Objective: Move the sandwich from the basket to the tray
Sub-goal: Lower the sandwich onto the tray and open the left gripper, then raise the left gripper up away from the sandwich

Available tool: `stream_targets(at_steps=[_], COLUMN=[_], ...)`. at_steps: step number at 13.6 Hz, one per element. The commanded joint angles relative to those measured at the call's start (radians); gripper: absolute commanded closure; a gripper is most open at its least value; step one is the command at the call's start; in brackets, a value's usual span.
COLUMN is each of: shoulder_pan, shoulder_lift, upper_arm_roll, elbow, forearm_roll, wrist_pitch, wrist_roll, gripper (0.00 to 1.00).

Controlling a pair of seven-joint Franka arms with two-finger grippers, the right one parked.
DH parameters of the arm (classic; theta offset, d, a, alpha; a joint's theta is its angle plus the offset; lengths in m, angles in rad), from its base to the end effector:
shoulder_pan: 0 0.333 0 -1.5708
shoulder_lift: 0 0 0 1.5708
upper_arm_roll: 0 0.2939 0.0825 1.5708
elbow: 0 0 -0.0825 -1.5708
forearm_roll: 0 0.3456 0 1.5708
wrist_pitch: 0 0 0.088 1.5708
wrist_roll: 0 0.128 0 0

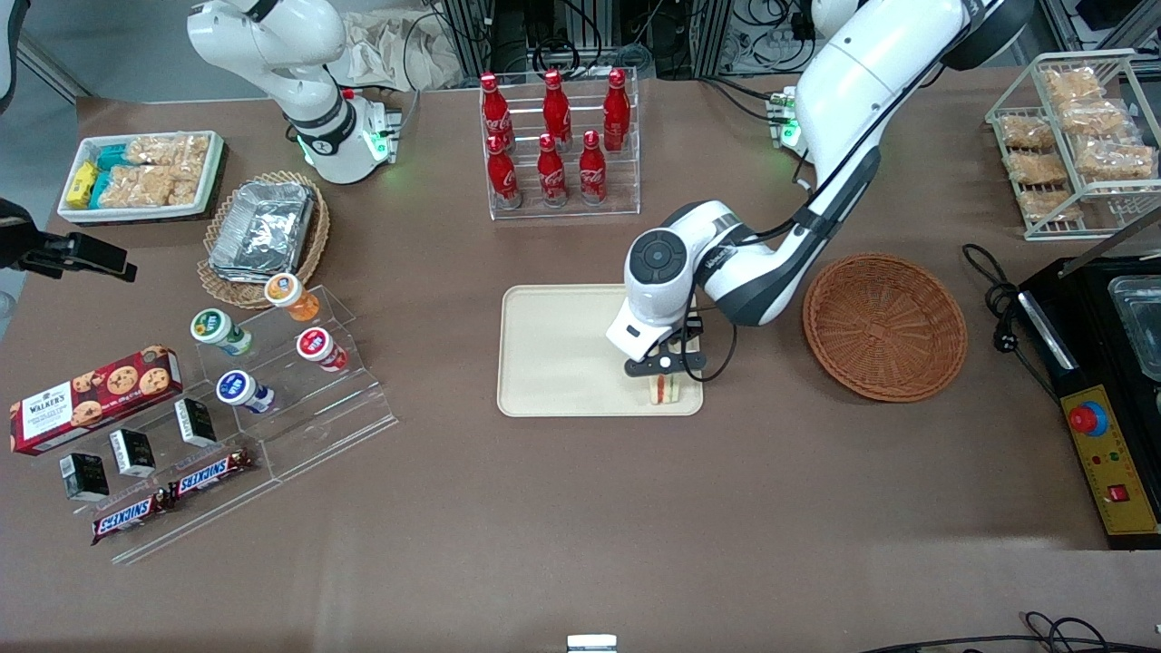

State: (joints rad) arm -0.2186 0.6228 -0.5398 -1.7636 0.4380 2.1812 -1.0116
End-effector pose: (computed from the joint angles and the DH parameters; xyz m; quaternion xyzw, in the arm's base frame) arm 0.4707 -0.3848 0.2292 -0.9985 -0.0247 0.0148 0.0460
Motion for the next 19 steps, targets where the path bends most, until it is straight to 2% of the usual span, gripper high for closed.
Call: stream_targets(at_steps=[1,2,7,9,11,12,14,17,19], shoulder_pan=[-0.016,-0.016,-0.016,-0.021,-0.019,-0.016,0.011,0.122,0.131], shoulder_lift=[0.040,0.055,0.038,0.034,0.015,-0.014,-0.108,-0.253,-0.355], upper_arm_roll=[0.003,0.003,0.000,-0.020,-0.043,-0.043,-0.036,-0.034,0.039], elbow=[0.032,0.033,0.074,0.209,0.368,0.413,0.421,0.409,0.406], forearm_roll=[0.053,0.077,0.073,0.058,-0.025,-0.042,-0.100,-0.175,-0.188], wrist_pitch=[0.003,0.003,-0.058,-0.226,-0.387,-0.453,-0.481,-0.544,-0.622], wrist_roll=[-0.035,-0.038,-0.038,-0.053,-0.053,-0.054,-0.064,-0.065,-0.030], gripper=[0.27,0.00,0.00,0.00,0.00,0.00,0.00,0.00,0.00])
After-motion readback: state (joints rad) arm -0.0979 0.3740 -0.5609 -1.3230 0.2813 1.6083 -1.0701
